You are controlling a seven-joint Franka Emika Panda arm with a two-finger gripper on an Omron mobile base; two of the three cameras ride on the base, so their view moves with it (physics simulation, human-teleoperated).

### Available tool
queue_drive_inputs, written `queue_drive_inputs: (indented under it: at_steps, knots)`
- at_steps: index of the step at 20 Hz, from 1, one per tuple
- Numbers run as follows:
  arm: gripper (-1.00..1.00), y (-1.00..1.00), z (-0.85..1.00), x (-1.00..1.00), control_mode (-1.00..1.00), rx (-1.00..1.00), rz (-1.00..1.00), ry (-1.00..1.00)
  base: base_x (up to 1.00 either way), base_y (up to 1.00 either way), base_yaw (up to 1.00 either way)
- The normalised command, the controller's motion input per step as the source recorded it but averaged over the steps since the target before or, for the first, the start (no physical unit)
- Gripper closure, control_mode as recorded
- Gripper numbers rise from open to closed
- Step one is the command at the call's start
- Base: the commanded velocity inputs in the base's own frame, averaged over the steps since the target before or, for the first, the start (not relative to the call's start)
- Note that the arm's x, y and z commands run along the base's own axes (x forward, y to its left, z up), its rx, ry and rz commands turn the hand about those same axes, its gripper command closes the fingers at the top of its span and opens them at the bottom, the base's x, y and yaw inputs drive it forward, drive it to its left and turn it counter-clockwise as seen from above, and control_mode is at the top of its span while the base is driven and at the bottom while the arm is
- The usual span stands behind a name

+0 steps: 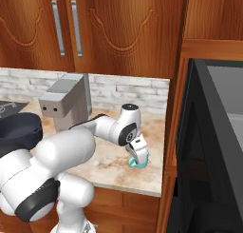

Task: Pick the mug from the counter and place it inside the microwave. Then close the microwave.

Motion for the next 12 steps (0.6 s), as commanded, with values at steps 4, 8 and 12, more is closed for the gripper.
queue_drive_inputs:
  at_steps: [4, 8, 12]
  knots:
    - [-1.00, 0.03, -0.07, 0.00, -1.00, 0.00, 0.00, 0.00, 0.00, 0.00, 0.00]
    - [-1.00, 0.01, -0.12, 0.02, -1.00, 0.00, 0.00, 0.00, 0.00, 0.00, 0.00]
    - [-1.00, 0.00, -0.13, 0.04, -1.00, 0.00, 0.00, 0.00, 0.00, 0.00, 0.00]
